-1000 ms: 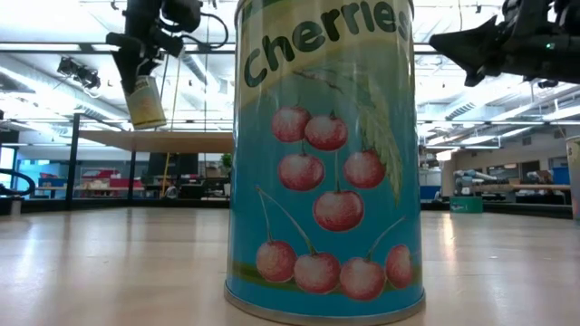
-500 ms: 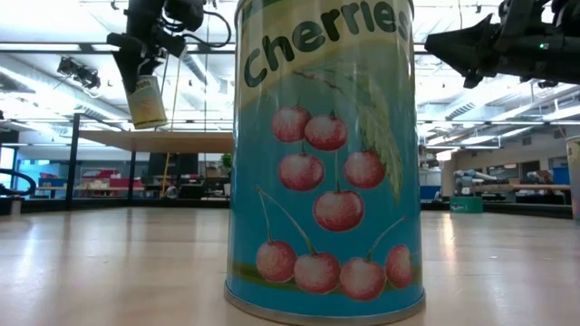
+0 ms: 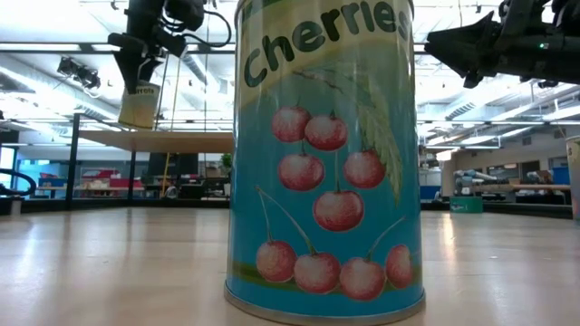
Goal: Pick and place cans onto a shelf
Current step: Put the canned carrot on the shelf
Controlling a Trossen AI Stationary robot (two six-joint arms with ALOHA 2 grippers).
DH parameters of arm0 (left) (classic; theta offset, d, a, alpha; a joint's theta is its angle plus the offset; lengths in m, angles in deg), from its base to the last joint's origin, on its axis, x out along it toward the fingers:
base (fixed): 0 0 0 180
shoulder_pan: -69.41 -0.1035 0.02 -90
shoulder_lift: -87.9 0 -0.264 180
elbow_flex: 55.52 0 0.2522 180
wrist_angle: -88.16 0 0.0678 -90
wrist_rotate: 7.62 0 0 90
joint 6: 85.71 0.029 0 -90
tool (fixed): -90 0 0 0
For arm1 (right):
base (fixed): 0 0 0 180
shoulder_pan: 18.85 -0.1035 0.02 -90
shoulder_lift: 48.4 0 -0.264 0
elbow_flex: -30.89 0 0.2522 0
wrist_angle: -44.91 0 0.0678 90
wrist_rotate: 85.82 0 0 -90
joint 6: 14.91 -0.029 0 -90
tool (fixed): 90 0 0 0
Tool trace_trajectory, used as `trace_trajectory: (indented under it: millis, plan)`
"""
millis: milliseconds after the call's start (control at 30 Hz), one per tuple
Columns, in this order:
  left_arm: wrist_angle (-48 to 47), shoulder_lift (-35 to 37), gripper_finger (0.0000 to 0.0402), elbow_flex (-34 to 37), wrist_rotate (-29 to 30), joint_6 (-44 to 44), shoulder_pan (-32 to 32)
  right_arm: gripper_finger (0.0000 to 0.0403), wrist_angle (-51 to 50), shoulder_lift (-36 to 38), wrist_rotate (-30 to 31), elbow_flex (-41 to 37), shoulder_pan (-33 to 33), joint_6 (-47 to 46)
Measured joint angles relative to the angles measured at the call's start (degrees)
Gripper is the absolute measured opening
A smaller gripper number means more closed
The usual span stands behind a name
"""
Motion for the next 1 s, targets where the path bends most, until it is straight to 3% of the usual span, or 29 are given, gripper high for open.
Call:
trace_trajectory:
  millis: [200, 433, 1000]
  plan:
    - [0.0, 0.0, 0.0353, 0.0, -0.5, -0.5, -0.1, 0.0149, 0.0, 0.0, 0.0, 0.0, 0.0, 0.0]
    - [0.0, 0.0, 0.0353, 0.0, -6.1, -3.4, -0.3, 0.016, 0.0, 0.0, 0.0, 0.0, 0.0, 0.1]
    - [0.0, 0.0, 0.0353, 0.0, -5.8, -6.0, -4.3, 0.0176, -0.2, 0.0, 0.0, 0.0, 0.0, -1.0]
